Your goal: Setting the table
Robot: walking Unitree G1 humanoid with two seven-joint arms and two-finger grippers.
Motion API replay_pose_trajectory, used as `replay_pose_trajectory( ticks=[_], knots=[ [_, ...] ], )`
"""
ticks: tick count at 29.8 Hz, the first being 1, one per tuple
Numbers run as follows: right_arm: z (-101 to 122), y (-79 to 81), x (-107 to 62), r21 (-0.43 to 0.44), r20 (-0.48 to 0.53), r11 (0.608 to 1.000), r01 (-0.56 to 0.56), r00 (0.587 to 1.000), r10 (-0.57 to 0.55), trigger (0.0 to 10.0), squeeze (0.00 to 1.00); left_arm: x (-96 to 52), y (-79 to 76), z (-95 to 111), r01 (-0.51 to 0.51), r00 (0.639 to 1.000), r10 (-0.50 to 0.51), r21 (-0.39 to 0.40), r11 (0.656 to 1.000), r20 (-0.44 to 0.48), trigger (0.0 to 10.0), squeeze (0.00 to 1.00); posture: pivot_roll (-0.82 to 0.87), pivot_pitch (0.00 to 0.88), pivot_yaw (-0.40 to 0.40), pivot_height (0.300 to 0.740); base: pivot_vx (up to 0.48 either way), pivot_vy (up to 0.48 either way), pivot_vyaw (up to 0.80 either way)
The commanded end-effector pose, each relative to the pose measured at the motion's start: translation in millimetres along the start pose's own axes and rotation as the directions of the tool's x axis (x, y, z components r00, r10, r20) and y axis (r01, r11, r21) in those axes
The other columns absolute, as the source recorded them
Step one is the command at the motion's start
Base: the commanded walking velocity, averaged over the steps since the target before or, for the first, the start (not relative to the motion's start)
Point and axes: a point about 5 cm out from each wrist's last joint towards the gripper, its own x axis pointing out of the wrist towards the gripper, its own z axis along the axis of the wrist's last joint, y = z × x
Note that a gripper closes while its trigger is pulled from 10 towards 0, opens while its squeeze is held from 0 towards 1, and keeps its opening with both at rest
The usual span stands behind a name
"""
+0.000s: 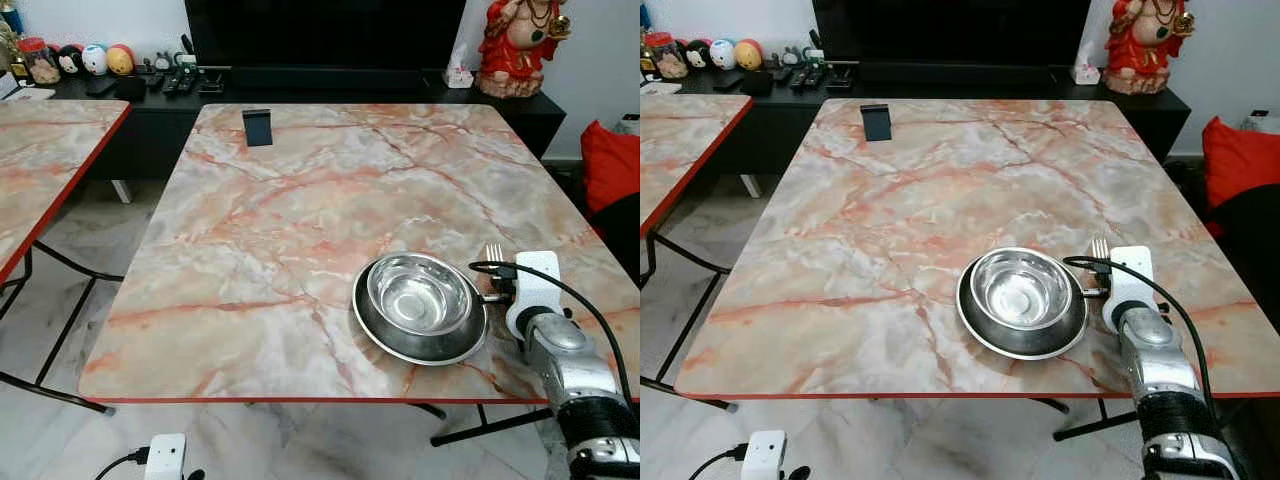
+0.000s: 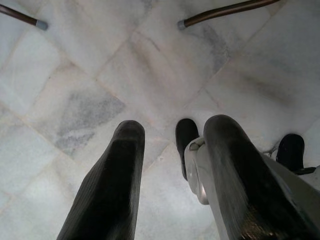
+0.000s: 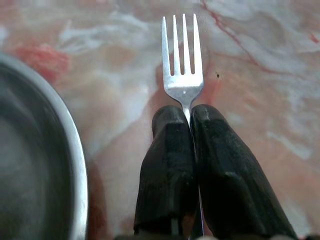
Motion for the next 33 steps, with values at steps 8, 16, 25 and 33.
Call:
replay_pose_trajectory(
  ticks=[8,16,25,33],
  knots=[
    [7.1,-0.2,5.5,0.024,0.021,1.0,-0.011,1.0,0.011,10.0,0.0,-0.8,1.8,-4.4,-0.002,1.0,0.003,0.005,1.0,-0.026,10.0,0.0,-0.04,0.0,-0.009,0.74,0.0,0.0,0.0],
    [5.8,-3.1,7.0,0.017,0.014,1.0,-0.005,1.0,0.004,10.0,0.0,-0.9,2.4,-4.5,-0.004,1.0,0.004,0.006,1.0,-0.025,10.0,0.0,-0.04,0.0,-0.006,0.74,0.0,0.0,0.0],
    [2.4,-4.3,7.4,0.008,0.006,1.0,-0.002,1.0,0.002,10.0,0.0,-1.0,2.8,-4.7,0.0,1.0,0.001,0.014,1.0,-0.027,10.0,0.0,-0.04,0.0,-0.004,0.74,0.0,0.0,0.0],
    [2.6,-1.6,8.5,0.006,0.007,1.0,-0.012,1.0,0.012,10.0,0.0,-1.1,3.0,-4.7,-0.001,1.0,0.002,0.017,1.0,-0.027,10.0,0.0,-0.03,0.0,-0.005,0.74,0.0,0.0,0.0]
  ],
)
